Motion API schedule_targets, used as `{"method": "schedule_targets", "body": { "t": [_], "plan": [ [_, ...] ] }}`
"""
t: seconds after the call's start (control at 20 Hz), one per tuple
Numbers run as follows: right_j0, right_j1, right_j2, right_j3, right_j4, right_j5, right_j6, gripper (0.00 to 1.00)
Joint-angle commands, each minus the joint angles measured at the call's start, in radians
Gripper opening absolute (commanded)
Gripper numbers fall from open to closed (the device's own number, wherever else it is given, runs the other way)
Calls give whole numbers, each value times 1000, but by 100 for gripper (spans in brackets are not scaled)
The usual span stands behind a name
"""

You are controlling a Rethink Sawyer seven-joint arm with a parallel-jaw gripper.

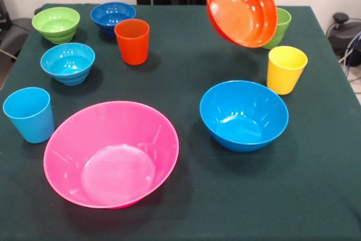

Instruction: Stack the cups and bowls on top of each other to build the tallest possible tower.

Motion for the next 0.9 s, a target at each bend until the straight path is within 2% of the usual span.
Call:
{"method": "schedule_targets", "body": {
  "t": [0.05,0.35,0.6,0.75,0.9],
  "plan": [
    [-4,-31,46,-108,29,137,86,0],
    [15,-29,38,-106,42,128,130,0],
    [103,-54,-2,-40,55,46,225,0],
    [120,-50,-12,-35,65,33,231,0],
    [116,-22,-9,-78,67,54,208,0]
  ]
}}
